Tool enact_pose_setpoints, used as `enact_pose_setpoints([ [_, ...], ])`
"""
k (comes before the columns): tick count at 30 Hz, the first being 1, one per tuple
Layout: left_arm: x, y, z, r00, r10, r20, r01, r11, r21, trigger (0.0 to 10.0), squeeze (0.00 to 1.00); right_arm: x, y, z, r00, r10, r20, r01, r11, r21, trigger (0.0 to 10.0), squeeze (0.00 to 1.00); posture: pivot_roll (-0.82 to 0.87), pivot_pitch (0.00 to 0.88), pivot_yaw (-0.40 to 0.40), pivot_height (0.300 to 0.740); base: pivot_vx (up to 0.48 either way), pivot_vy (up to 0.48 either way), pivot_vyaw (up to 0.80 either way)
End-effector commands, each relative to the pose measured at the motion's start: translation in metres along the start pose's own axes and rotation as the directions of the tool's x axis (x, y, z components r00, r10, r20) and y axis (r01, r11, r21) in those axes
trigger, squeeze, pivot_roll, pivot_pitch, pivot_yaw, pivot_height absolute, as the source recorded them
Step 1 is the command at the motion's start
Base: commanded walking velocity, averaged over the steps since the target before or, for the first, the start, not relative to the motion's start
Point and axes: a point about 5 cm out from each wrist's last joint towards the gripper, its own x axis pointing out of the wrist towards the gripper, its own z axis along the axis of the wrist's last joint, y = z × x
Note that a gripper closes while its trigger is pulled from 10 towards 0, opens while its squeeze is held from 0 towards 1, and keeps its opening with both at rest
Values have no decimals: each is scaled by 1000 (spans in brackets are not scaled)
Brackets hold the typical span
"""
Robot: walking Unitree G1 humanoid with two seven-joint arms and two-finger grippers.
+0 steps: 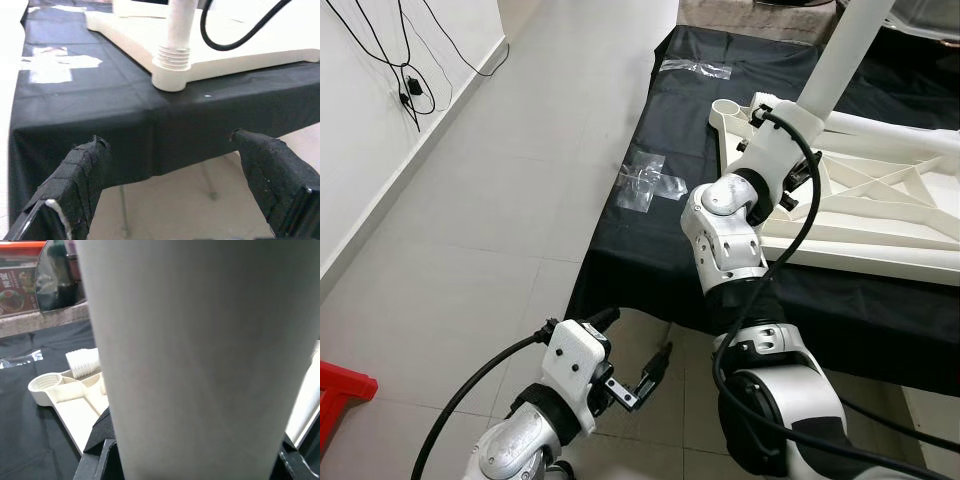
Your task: Building children table
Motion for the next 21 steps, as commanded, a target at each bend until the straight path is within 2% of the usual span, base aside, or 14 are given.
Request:
enact_pose_setpoints([
  [1, -1, -2, -2, 1000, 3, -5, -3, 1000, 2, 10000, 0, -3, -16, -49, 973, -67, -221, 53, 996, -69, 10000, 0, 110, 223, -50, 740, 0, 0, 0],
  [2, -1, -2, -3, 1000, -1, -8, 1, 1000, 3, 10000, 0, -3, -16, -51, 972, -52, -228, 39, 998, -58, 10000, 1000, 110, 225, -48, 740, 0, 0, 0],
  [11, -1, -2, -5, 1000, -3, -9, 3, 1000, 5, 10000, 0, -2, -15, -51, 971, -35, -236, 25, 999, -44, 10000, 1000, 108, 225, -46, 740, 0, 0, 0],
  [16, -1, -2, -7, 1000, -3, -19, 3, 1000, -1, 10000, 0, 0, -13, -45, 982, 0, -189, -5, 1000, -25, 10000, 1000, 107, 226, -46, 740, 0, 0, 0],
  [20, -1, -2, -8, 1000, -3, -21, 3, 1000, -2, 10000, 0, -1, -14, -45, 982, 4, -188, -9, 1000, -25, 10000, 1000, 107, 227, -46, 740, 0, 0, 0],
  [21, 0, -1, -8, 1000, -4, -23, 4, 1000, -1, 10000, 0, -3, -13, -46, 980, 52, -193, -54, 998, -6, 10000, 0, 101, 226, -42, 740, 0, 0, 0],
])
